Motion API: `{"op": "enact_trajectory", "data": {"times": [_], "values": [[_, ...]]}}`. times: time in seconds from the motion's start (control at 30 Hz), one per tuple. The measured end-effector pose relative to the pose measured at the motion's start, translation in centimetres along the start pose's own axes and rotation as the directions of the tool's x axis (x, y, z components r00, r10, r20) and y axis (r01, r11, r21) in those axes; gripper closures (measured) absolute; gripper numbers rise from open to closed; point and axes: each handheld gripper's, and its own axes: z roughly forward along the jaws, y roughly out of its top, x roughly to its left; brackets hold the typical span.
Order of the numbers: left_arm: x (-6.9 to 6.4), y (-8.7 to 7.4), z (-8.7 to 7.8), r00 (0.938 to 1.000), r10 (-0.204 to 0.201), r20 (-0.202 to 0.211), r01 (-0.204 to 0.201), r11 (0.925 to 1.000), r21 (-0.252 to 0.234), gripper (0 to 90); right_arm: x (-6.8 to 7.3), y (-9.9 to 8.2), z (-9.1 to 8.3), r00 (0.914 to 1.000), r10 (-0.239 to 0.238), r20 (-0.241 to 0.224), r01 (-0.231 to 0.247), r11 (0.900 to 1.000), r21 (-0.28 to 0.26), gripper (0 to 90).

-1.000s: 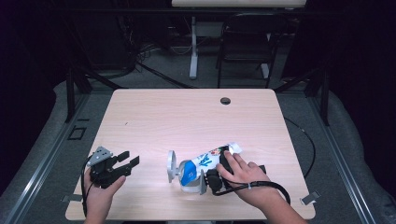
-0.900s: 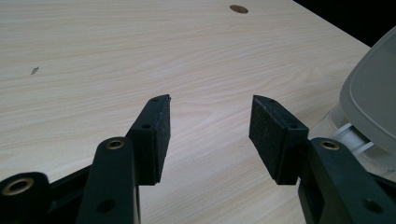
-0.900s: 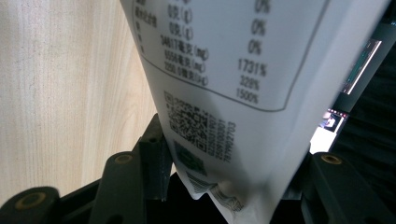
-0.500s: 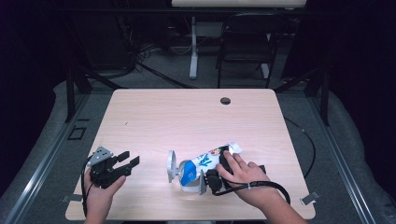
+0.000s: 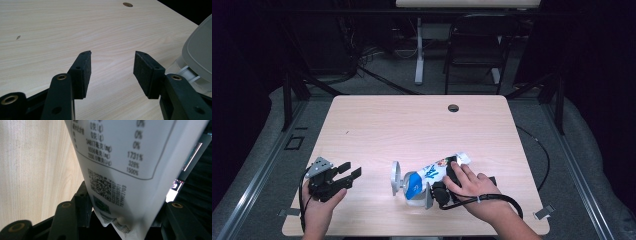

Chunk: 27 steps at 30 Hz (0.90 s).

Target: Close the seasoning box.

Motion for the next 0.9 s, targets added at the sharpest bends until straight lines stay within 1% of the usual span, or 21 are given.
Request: {"op": "enact_trajectory", "data": {"times": [0.07, 0.13, 0.4, 0.5, 0.9], "values": [[0.05, -0.01, -0.01, 1.0000, 0.001, 0.000, -0.001, 1.0000, -0.001, 48.9, -0.05, 0.04, -0.10, 1.0000, -0.008, 0.002, 0.008, 0.9999, 0.009, 49.3], [0.05, -0.01, -0.03, 1.0000, -0.002, 0.000, 0.002, 1.0000, -0.001, 48.9, 0.00, 0.00, 0.00, 1.0000, 0.000, -0.001, 0.000, 1.0000, 0.000, 49.3], [0.02, -0.02, 0.00, 1.0000, -0.002, 0.002, 0.002, 1.0000, -0.001, 48.8, -0.09, 0.05, -0.11, 0.9999, -0.015, 0.003, 0.015, 0.9998, 0.011, 49.4], [0.03, -0.03, 0.01, 1.0000, -0.002, 0.001, 0.002, 1.0000, 0.000, 48.8, -0.06, 0.01, -0.02, 0.9999, -0.014, 0.005, 0.014, 0.9999, 0.000, 49.5], [0.05, 0.00, -0.03, 1.0000, 0.001, 0.001, -0.001, 1.0000, -0.001, 48.8, -0.06, 0.02, -0.02, 0.9998, -0.018, 0.008, 0.018, 0.9998, -0.001, 49.5]]}}
